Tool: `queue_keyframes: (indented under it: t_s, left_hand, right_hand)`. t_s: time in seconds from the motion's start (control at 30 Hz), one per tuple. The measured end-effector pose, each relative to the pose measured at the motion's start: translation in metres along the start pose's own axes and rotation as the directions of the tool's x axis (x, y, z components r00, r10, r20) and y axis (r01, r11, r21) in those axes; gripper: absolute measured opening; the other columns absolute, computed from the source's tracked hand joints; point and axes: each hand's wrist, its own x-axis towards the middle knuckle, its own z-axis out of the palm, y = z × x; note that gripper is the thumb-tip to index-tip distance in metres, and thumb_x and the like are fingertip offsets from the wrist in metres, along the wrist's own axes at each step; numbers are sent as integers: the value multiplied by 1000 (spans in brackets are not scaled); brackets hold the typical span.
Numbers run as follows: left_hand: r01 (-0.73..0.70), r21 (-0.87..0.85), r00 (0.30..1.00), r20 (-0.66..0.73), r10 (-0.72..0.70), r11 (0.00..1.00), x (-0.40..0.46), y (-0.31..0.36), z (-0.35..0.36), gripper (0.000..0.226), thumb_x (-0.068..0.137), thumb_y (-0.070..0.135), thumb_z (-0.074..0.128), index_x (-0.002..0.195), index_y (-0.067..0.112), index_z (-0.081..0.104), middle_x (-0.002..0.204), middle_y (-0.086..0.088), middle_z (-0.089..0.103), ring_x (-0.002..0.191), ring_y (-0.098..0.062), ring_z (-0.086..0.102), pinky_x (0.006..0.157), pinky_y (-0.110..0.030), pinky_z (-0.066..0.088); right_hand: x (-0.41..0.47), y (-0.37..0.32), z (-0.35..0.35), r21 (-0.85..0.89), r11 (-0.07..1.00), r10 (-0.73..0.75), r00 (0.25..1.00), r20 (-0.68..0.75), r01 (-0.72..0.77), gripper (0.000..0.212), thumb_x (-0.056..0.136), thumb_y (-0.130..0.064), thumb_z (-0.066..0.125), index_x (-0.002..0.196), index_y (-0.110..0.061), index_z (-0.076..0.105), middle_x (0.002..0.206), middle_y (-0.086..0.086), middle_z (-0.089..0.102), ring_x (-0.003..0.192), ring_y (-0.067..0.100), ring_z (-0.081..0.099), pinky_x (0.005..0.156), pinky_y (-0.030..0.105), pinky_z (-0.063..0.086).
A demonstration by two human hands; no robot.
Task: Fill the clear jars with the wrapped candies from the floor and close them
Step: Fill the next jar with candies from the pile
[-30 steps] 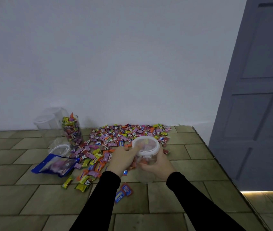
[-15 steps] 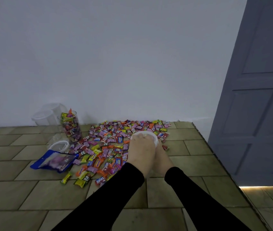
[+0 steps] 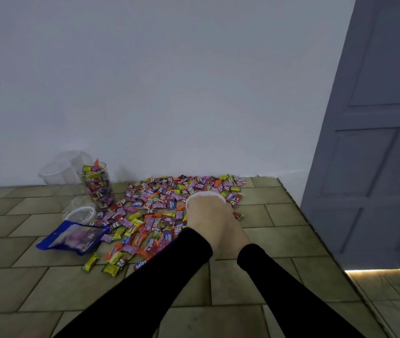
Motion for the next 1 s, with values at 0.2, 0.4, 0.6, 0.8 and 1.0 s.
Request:
queue_keyframes:
  t_s: [0.2, 0.4, 0.6, 0.8, 1.0]
  left_hand:
    - [-63, -226, 979, -202, 17, 972, 28, -21, -23, 25, 94, 30, 39, 79, 15, 52, 80, 0, 43, 80, -23, 46, 72, -33, 33]
    - [-287, -225, 953, -167, 253, 931, 59, -4, -8, 48, 99, 37, 37, 58, 12, 39, 56, -1, 33, 55, -21, 36, 51, -26, 26]
    - [-329, -275, 943, -46, 329, 904, 67, 1, -4, 55, 100, 42, 35, 53, 14, 35, 54, -1, 34, 48, -17, 31, 49, -27, 30]
    - [-287, -382, 941, 59, 333, 878, 62, 1, -6, 45, 97, 29, 39, 94, -10, 61, 101, -26, 61, 81, -36, 59, 80, -43, 51]
    - [-305, -404, 933, 57, 356, 862, 71, -1, 2, 41, 98, 29, 36, 62, 8, 36, 62, -5, 35, 59, -23, 38, 52, -32, 30]
  right_hand:
    - [-3, 1, -8, 288, 957, 39, 999, 23, -45, 69, 61, -44, 87, 108, -8, 50, 94, -15, 63, 81, -7, 61, 70, 8, 43]
    - [-12, -8, -18, 289, 956, 21, 997, 77, -43, 46, 64, -40, 84, 101, -23, 61, 87, -17, 67, 84, -9, 62, 70, 10, 43]
    - [-12, -9, -26, 192, 977, 67, 991, 112, -88, 36, 69, -31, 85, 97, -31, 64, 90, -11, 70, 83, -6, 63, 73, 14, 49]
    - [-9, -7, -24, 152, 984, 86, 993, 85, -99, 43, 62, -43, 87, 96, -33, 63, 102, 0, 71, 97, 13, 65, 89, 41, 54]
    - [-4, -7, -27, 123, 981, 134, 980, 150, -153, 67, 56, -49, 88, 113, -26, 63, 105, -8, 70, 99, 6, 64, 91, 35, 53]
